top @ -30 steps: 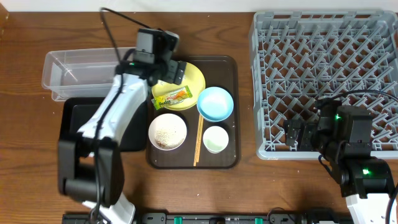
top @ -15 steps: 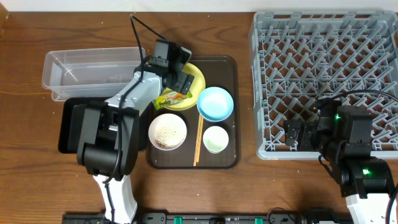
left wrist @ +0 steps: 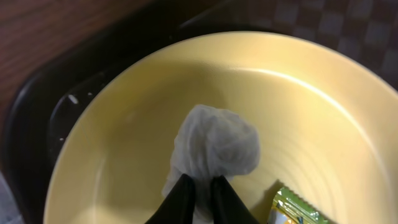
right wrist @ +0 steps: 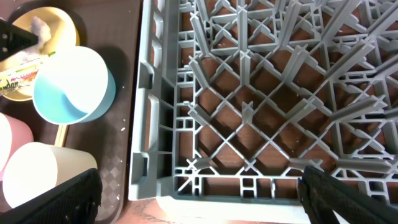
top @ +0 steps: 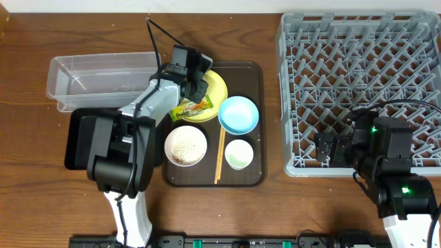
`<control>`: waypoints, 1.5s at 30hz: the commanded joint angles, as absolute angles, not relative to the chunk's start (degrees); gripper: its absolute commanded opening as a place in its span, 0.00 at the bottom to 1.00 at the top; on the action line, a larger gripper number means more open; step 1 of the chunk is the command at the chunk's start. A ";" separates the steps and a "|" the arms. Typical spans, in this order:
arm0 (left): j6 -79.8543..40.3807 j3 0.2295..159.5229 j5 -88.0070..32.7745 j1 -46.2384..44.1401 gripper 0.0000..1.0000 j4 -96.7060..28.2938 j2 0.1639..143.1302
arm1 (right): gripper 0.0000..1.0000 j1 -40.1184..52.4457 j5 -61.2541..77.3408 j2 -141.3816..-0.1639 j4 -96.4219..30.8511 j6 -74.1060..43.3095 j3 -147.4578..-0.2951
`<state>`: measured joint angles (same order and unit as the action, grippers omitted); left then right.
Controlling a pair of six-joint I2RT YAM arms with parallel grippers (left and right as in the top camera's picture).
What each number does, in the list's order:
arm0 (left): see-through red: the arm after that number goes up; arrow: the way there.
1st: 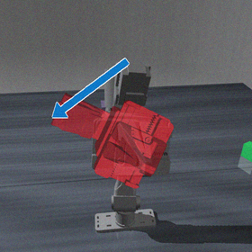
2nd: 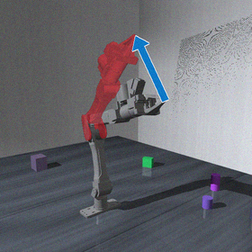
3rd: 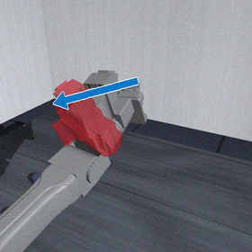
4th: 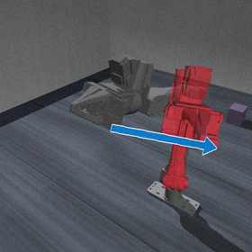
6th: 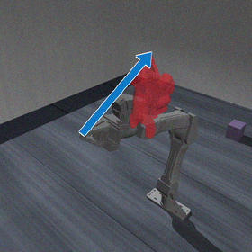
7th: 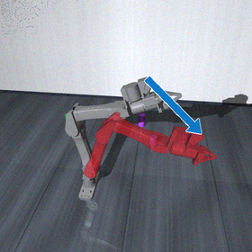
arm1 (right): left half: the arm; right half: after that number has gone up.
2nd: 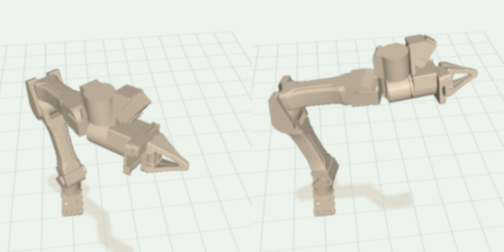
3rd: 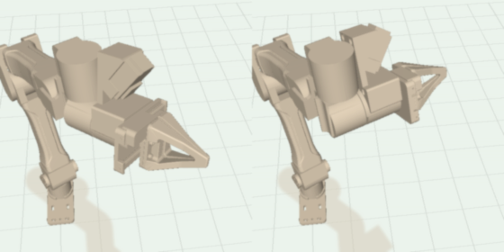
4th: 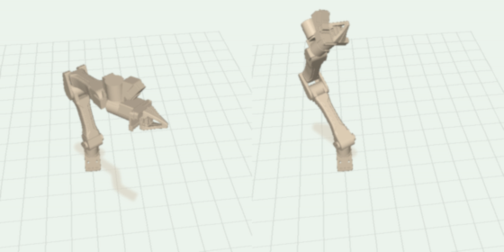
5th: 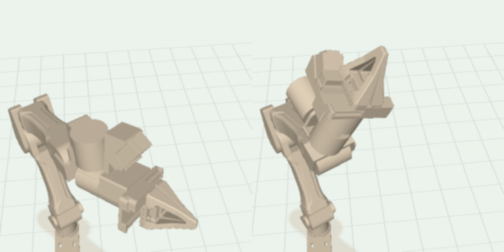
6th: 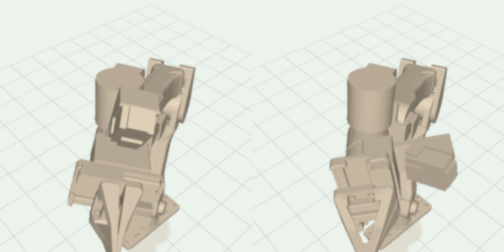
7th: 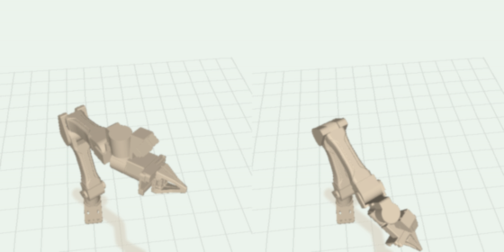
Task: Sort waste into correct bins and load items into the dishwasher rack
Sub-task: 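Carry the tissue to the clear bin and release it, then grasp the green snack wrapper on the yellow plate with the left gripper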
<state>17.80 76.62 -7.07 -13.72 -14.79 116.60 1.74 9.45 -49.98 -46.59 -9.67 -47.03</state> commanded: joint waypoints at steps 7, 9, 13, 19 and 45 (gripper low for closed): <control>10.44 77.49 -1.04 -10.46 0.11 -16.05 100.44 | 0.99 1.43 9.91 -49.82 -46.74 -10.24 -48.38; 7.75 77.49 -0.12 -8.23 0.13 -16.64 98.10 | 0.99 1.43 9.91 -49.82 -46.76 -10.24 -48.38; 1.34 77.47 -0.14 -2.31 0.16 -18.11 96.99 | 0.99 1.43 9.91 -49.82 -46.74 -10.24 -48.38; -2.92 77.47 -0.19 3.88 0.28 -21.50 99.46 | 0.99 1.43 9.93 -49.82 -46.74 -10.26 -48.38; 14.83 77.03 -12.40 -11.57 0.71 -39.20 103.07 | 0.99 1.43 9.93 -49.82 -47.00 -10.26 -48.38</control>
<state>6.81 77.12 -12.19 -11.03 -38.81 100.25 1.74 9.45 -49.98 -46.87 -9.67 -47.11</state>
